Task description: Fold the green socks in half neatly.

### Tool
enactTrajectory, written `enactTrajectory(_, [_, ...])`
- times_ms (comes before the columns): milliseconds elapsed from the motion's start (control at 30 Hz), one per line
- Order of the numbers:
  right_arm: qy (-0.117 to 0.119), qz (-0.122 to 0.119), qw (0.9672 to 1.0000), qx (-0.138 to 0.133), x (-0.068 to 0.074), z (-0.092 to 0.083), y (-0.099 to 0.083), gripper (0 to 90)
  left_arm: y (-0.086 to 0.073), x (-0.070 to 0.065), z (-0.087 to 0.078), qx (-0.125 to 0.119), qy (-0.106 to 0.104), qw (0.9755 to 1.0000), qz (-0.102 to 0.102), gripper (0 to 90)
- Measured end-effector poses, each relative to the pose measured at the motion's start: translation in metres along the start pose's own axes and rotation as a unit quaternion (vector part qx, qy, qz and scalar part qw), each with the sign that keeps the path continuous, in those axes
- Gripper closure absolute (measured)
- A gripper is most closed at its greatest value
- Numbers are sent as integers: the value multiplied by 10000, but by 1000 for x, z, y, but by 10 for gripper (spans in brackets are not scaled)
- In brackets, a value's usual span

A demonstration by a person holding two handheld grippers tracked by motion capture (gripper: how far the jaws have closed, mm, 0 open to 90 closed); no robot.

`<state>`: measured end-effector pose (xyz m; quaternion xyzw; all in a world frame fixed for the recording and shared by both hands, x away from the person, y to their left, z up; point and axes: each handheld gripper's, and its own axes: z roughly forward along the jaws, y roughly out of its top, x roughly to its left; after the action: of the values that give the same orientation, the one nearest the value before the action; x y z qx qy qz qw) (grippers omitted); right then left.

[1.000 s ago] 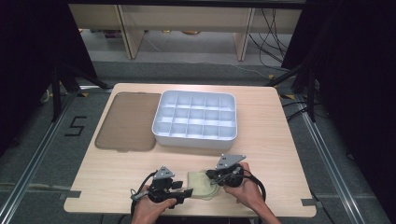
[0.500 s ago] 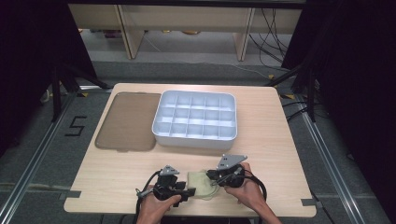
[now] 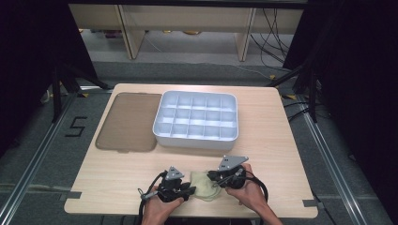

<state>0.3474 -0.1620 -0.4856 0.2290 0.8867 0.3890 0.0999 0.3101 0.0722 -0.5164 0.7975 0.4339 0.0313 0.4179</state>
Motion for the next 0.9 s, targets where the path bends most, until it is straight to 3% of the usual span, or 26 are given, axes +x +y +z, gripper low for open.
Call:
enactTrajectory(267, [12, 21, 10000, 25, 0, -1, 1, 832, 1, 0, -1, -15, 32, 9999, 108, 826])
enactTrajectory(467, [-17, -13, 10000, -8, -1, -1, 1, 835, 2, 0, -1, -64, 40, 9999, 77, 834])
enactTrajectory(567, [-16, 1, 10000, -39, 0, 1, 2, 837, 5, 1, -5, -30, 66, 9998, 207, 836])
enactTrajectory(633, [-13, 9, 10000, -53, -1, 2, 3, 837, 5, 0, -6, -119, 75, 9998, 147, 837])
enactTrajectory(733, [-16, 50, 9999, -147, -1, 4, 5, 840, 7, 2, -10, -40, 116, 9996, 263, 838])
enactTrajectory(900, [19, 93, 9997, -219, -2, 12, 9, 846, 8, 5, -14, -34, 193, 9995, 235, 838])
